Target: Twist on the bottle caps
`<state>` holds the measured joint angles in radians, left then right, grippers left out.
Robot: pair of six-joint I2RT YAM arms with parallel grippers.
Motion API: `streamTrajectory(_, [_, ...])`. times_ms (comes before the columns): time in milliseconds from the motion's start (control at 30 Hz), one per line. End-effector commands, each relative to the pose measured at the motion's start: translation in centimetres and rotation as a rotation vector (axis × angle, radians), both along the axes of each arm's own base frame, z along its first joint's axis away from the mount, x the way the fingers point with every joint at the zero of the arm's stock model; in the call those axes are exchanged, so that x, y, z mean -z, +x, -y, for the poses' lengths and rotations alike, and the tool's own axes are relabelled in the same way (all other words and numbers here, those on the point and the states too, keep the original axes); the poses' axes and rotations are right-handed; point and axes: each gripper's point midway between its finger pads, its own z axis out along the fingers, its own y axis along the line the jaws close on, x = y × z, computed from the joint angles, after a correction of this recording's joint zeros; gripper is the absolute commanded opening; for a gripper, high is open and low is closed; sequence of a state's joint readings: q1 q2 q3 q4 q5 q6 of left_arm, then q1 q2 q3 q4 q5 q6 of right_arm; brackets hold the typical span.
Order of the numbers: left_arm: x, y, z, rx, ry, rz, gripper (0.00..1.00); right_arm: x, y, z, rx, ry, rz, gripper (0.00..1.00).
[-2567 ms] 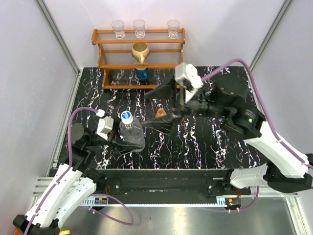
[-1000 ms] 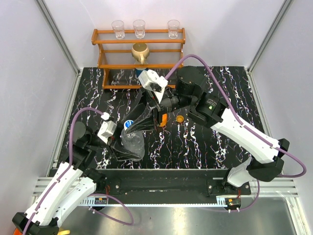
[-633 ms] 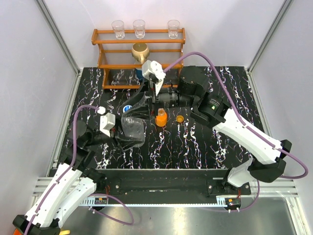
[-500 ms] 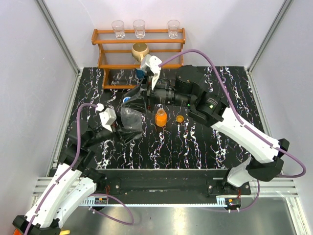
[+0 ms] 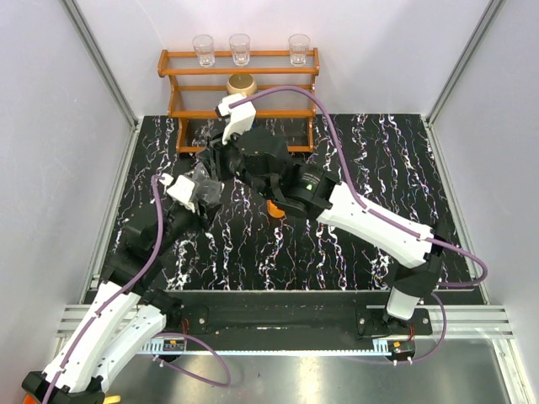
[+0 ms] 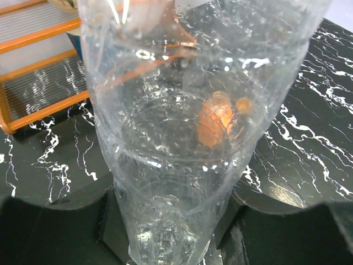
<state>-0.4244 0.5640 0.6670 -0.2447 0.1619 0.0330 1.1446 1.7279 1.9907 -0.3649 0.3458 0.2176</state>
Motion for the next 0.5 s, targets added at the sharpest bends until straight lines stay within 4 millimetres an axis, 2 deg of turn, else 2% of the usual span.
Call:
streamTrajectory(0, [-4.1, 1.2, -2.3, -0.151, -0.109, 0.101, 0.39, -0.5, 1.5, 2.0, 0.155, -0.030, -0.019, 0.33])
streamTrajectory(33, [-4.0, 1.0, -2.0, -0.133, -0.115, 0.097, 0.40, -1.4, 1.4, 2.1, 0.153, -0.012, -0.010, 0.41])
streamTrajectory(67, [-3.9, 0.6, -1.2, -0.083, -0.117, 0.093, 0.40, -2.4, 1.2, 2.5, 0.149, 0.005, 0.000, 0.55])
streamTrajectory(133, [-3.9, 0.1, -0.4, -0.034, -0.139, 0.090, 0.40, -3.5, 0.8, 2.8, 0.120, 0.029, 0.014, 0.64])
streamTrajectory(167, [-4.0, -0.7, 0.6, 0.039, -0.142, 0.090, 0.40, -5.2, 0.3, 3.9, 0.097, 0.071, 0.025, 0.71])
streamTrajectory(200, [-4.0, -1.2, 1.1, 0.079, -0.147, 0.091, 0.40, -6.7, 0.2, 4.1, 0.043, 0.141, 0.036, 0.75])
streamTrajectory(233, [-4.4, -1.6, 1.8, 0.121, -0.169, 0.104, 0.41, -5.3, 0.6, 4.4, 0.026, 0.138, 0.019, 0.79])
streamTrajectory(267, [-4.6, -2.8, 3.0, 0.216, -0.180, 0.105, 0.41, -7.7, -0.4, 6.2, -0.011, 0.211, 0.041, 0.82])
streamTrajectory(300, [-4.9, -3.7, 3.9, 0.288, -0.199, 0.106, 0.42, -9.5, -0.5, 6.8, -0.096, 0.296, 0.062, 0.87])
streamTrajectory(333, [-5.4, -4.6, 4.8, 0.365, -0.220, 0.123, 0.42, -7.9, -0.6, 6.8, -0.148, 0.292, 0.046, 0.88])
streamTrajectory(367, [-5.6, -7.2, 6.3, 0.541, -0.226, 0.123, 0.42, -9.8, -2.1, 8.3, -0.213, 0.340, 0.084, 0.88])
streamTrajectory(400, [-5.8, -8.8, 7.1, 0.642, -0.243, 0.122, 0.43, -11.0, -3.4, 8.6, -0.324, 0.370, 0.138, 0.89])
streamTrajectory(433, [-6.5, -10.4, 7.7, 0.748, -0.282, 0.129, 0.44, -10.4, -4.2, 8.7, -0.382, 0.359, 0.148, 0.89])
streamTrajectory(467, [-6.2, -13.5, 8.1, 0.926, -0.271, 0.110, 0.45, -11.3, -5.8, 9.2, -0.459, 0.368, 0.192, 0.89])
